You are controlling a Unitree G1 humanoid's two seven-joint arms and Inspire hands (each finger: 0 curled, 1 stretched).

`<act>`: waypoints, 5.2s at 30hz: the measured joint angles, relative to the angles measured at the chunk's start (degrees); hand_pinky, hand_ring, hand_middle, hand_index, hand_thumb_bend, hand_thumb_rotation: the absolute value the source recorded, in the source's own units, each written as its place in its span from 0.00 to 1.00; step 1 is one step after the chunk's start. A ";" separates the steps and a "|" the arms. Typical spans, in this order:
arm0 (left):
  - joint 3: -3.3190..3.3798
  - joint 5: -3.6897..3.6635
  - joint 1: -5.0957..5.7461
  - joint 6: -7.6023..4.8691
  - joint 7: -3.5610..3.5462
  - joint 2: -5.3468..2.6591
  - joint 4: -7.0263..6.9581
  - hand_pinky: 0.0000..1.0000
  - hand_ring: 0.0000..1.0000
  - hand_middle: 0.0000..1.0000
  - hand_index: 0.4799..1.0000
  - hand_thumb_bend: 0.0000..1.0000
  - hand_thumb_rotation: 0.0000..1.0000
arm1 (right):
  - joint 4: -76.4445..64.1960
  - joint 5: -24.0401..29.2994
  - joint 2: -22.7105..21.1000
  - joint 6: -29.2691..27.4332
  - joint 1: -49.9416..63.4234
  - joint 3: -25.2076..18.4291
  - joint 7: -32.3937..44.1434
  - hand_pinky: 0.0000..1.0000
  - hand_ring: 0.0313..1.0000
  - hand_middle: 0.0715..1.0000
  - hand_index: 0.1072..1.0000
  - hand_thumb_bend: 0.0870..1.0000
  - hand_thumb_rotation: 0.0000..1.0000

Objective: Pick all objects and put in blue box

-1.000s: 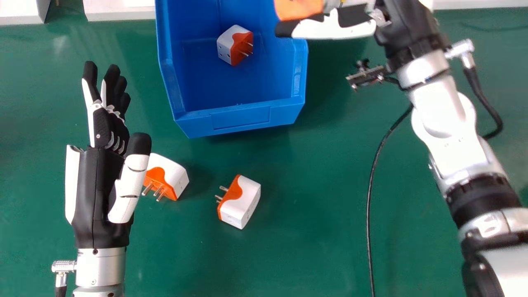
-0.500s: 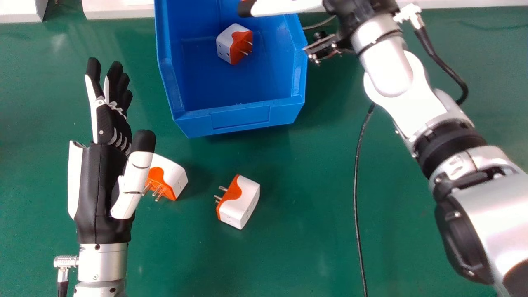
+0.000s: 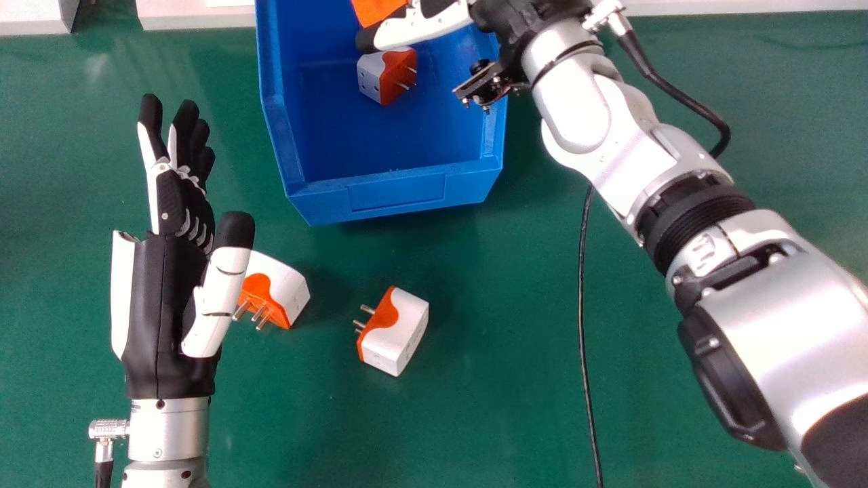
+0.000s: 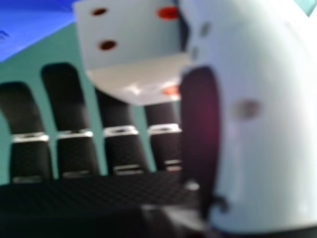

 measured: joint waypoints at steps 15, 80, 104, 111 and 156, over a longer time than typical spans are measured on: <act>-0.11 0.04 0.07 -0.54 0.24 -0.01 0.03 1.00 1.00 1.00 1.00 0.61 0.80 | 2.69 -8.20 2.20 8.22 -2.97 8.66 0.13 0.37 0.37 0.45 0.45 0.47 0.00; 2.63 1.50 2.17 -3.31 2.67 -1.07 -1.41 1.00 1.00 1.00 1.00 0.68 0.83 | -43.56 18.17 -21.61 -27.00 50.69 -9.49 24.96 0.63 0.79 0.84 0.84 0.94 0.20; 1.11 0.98 3.49 -2.59 2.57 -0.20 -2.66 1.00 1.00 1.00 1.00 0.68 0.84 | -53.86 13.97 -21.61 -19.97 59.61 -3.84 36.65 0.66 0.79 0.85 0.86 0.95 0.21; 0.84 1.01 3.47 -2.50 2.60 -0.22 -2.68 1.00 1.00 1.00 1.00 0.67 0.85 | -51.08 11.35 -21.24 -19.43 55.69 -1.60 37.24 0.64 0.79 0.86 0.86 0.95 0.21; -0.03 1.06 3.40 -2.06 2.74 -0.22 -2.94 1.00 1.00 1.00 0.99 0.52 0.81 | -41.46 -17.28 -15.47 -16.45 37.12 14.02 23.73 0.69 0.82 0.87 0.88 1.00 0.32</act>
